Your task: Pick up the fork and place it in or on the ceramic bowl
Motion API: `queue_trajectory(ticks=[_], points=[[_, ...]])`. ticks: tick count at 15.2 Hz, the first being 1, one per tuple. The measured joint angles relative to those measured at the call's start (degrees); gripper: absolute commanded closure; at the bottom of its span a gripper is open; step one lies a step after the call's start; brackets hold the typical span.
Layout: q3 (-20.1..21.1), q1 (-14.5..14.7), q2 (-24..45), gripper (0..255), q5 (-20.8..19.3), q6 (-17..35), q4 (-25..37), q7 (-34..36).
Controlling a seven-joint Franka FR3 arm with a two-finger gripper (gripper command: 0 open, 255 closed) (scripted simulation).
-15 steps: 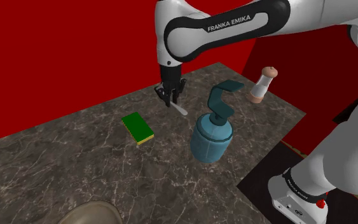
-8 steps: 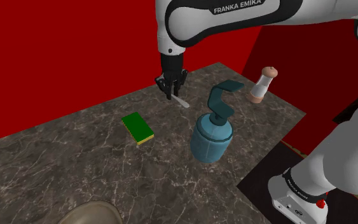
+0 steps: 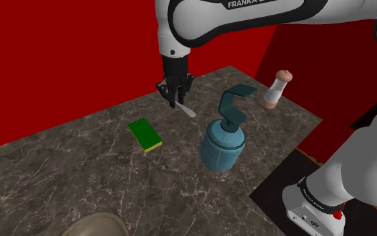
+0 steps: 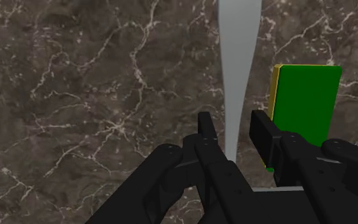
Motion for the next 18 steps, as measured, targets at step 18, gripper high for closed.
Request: queue_trajectory(ticks=[18], points=[[8.84,15.08,7.28,255,-2.4,0.91,7.2,23.88]])
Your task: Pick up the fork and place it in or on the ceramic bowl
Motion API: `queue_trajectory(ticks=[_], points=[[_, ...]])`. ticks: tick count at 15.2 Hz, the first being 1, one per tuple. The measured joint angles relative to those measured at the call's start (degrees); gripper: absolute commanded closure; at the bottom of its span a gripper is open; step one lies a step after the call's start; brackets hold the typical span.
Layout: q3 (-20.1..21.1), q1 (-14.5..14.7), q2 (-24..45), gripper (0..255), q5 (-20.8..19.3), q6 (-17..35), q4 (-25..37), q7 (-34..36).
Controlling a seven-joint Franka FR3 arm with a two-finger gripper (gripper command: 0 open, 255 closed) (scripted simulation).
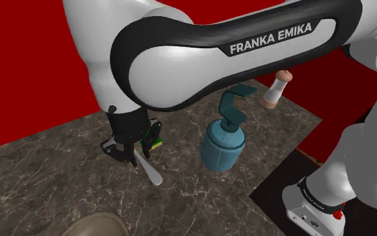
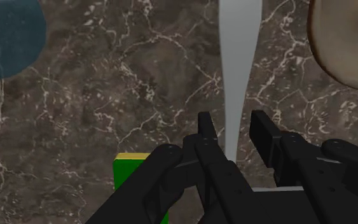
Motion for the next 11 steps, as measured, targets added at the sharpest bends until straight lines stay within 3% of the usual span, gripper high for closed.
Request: queue_trajectory(ticks=[3,11], points=[[1.05,3.06,2.17,255,-1.01,0.55,1.68,4.06],[2.08,14.31,13.74,255,-6.23,-3.95,17.64,14.9]])
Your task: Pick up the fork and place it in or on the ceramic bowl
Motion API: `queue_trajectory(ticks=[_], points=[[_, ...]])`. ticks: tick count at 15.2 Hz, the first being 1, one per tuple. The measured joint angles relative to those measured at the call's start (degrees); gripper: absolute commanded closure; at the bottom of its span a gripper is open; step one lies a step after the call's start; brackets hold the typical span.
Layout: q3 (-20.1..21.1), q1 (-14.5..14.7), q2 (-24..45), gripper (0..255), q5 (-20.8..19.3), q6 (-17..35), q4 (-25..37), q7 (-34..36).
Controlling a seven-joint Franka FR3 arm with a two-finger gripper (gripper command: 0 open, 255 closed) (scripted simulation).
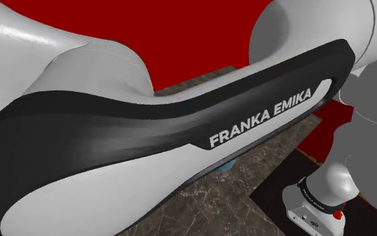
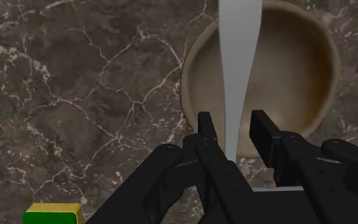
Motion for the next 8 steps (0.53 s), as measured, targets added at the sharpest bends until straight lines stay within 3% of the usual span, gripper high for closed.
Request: queue_trajectory(ticks=[4,8], points=[[-0.33,5.9,6.34,255,-2.4,-2.68,9.19,3.84],[-0.47,6.31,7.16,255,-2.75,-0.38,7.64,4.43]])
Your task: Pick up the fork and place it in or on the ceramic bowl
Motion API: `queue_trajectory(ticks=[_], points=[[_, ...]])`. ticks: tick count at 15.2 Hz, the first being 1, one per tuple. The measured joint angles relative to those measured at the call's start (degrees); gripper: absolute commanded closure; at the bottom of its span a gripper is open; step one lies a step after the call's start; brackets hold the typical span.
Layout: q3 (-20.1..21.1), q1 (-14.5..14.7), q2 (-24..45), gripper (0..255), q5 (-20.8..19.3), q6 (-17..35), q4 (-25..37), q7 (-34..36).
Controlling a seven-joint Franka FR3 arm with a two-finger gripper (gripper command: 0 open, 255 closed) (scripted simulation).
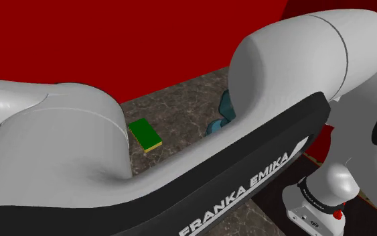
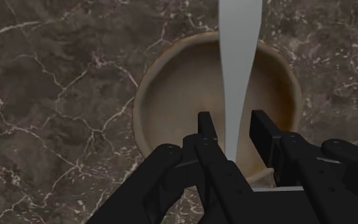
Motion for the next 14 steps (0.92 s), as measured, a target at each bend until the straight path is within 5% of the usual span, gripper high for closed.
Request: queue_trajectory(ticks=[12,13,14], points=[[-0.27,-0.51,0.65,255,-0.34,4.64,-4.13,0.01],[-0.27,-0.51,0.65,0,-0.34,4.65,-4.13,0.01],[-0.27,-0.51,0.65,0,-0.34,4.65,-4.14,0.01]])
